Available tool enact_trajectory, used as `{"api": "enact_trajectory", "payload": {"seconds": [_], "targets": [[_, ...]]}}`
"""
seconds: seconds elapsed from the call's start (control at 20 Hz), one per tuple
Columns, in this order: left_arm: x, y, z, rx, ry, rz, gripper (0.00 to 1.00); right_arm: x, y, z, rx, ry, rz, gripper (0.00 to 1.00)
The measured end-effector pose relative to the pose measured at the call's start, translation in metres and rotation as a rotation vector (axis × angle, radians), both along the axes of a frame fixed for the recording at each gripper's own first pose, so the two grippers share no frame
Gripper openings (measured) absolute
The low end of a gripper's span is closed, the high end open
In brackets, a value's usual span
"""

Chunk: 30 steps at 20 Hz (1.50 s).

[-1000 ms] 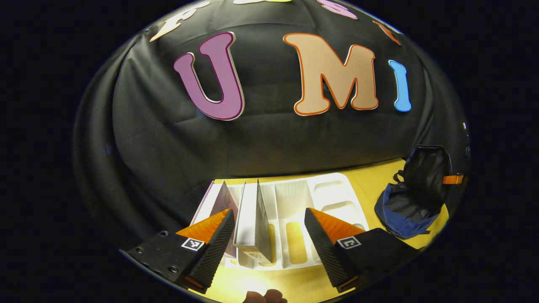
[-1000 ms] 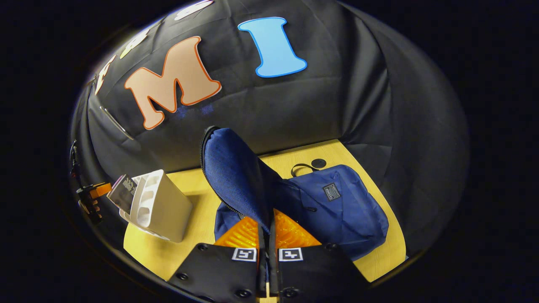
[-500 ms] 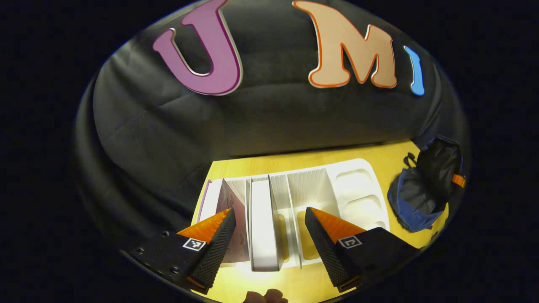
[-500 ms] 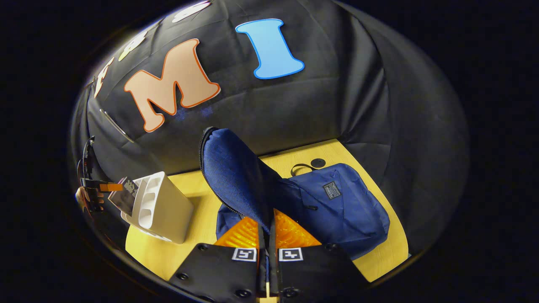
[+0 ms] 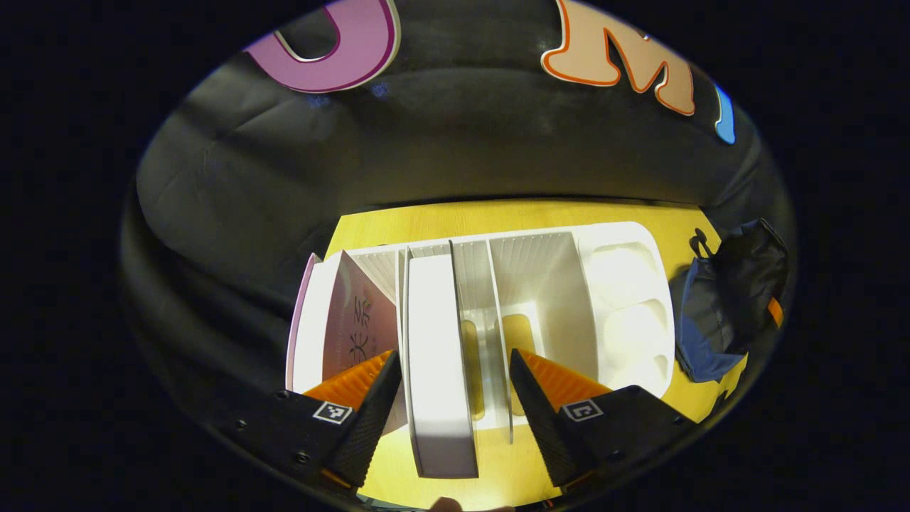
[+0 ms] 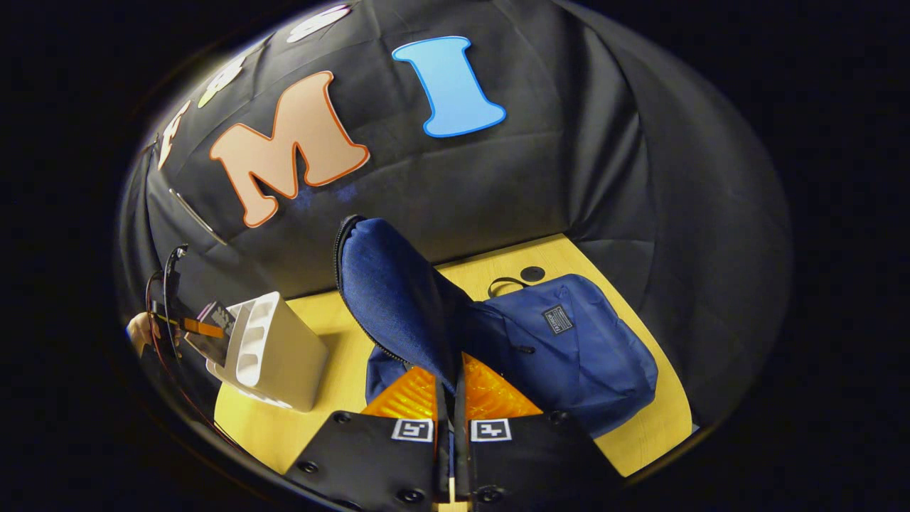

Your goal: Open the schoolbag, grab two books from the bookshelf and put them into the schoolbag.

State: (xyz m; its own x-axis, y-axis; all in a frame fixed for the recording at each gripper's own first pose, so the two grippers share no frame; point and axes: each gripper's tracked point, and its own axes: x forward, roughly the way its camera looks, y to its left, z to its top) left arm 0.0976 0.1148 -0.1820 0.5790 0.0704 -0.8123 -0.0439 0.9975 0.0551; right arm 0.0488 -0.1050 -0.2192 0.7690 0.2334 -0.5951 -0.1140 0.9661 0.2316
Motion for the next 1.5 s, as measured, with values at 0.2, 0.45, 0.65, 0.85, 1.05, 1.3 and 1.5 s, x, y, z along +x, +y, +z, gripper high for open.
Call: {"api": "enact_trajectory", "payload": {"seconds": [0.2,0.45,0.65,0.85,1.05,1.3,1.5], "targets": [[-0.005,0.002,-0.008,0.005,0.079,0.016,0.39,-0.001,-0.001,0.000,0.006,-0.006,-0.002,0.06],[-0.006,0.000,-0.008,-0.001,0.106,-0.010,0.38,0.000,0.000,-0.001,0.016,-0.007,-0.003,0.06],[-0.012,-0.002,-0.004,-0.037,0.108,-0.020,0.35,0.001,-0.002,-0.002,0.022,-0.007,-0.006,0.06],[-0.016,-0.004,0.023,-0.086,0.065,-0.021,0.36,0.003,0.000,-0.004,0.015,-0.006,-0.002,0.05],[-0.018,0.014,0.055,-0.067,0.009,0.000,0.34,0.004,0.001,-0.005,0.017,-0.005,0.000,0.06],[-0.025,0.024,0.096,-0.170,-0.064,0.043,0.34,0.005,-0.001,-0.003,0.019,-0.005,-0.003,0.06],[-0.031,0.029,0.129,-0.276,-0.128,0.078,0.31,0.005,-0.002,-0.003,0.015,-0.002,-0.005,0.05]]}}
